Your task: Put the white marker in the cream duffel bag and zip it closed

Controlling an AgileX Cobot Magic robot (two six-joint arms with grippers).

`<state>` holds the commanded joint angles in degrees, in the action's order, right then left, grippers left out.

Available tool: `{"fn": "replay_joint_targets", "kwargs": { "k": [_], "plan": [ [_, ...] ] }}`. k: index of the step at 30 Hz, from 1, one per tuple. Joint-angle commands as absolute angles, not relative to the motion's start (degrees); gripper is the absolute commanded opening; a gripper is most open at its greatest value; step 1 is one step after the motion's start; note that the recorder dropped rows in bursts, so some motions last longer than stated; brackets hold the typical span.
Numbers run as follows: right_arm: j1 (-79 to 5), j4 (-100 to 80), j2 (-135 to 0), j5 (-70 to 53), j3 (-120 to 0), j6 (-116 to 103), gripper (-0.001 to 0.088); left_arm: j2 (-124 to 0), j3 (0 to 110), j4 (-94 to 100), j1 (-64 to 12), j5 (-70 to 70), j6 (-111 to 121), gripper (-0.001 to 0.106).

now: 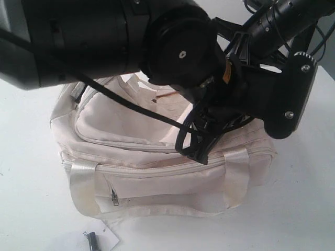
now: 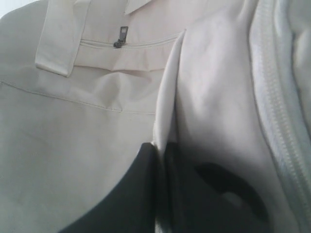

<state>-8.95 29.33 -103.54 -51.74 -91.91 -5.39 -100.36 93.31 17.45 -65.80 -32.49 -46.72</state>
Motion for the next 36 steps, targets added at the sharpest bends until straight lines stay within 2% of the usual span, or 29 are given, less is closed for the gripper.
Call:
{"fn": "replay_joint_targets", "kwargs": {
  "k": [9, 23, 31, 36],
  "plan": [
    [-8.9, 29.5, -103.5, -52.1, -91.9, -5.3, 0.0, -100.6, 92.0, 17.3, -68.7, -35.3, -64.7, 0.0],
    [-8.9, 29.5, -103.5, -51.9, -91.9, -5.3, 0.0, -100.7, 91.3, 13.0, -70.0, -52.0, -78.5, 0.0],
    [-8.9, 29.4, -103.5, -52.2, -91.9, -1.7, 0.0, -100.7, 91.3, 12.0, -70.0, -56.8, -77.7, 0.0],
    [-8.9, 29.3, -103.5, -53.3, -91.9, 3.6, 0.0, -100.7, 91.3, 12.4, -70.0, -57.5, -69.6, 0.0]
  ]
}}
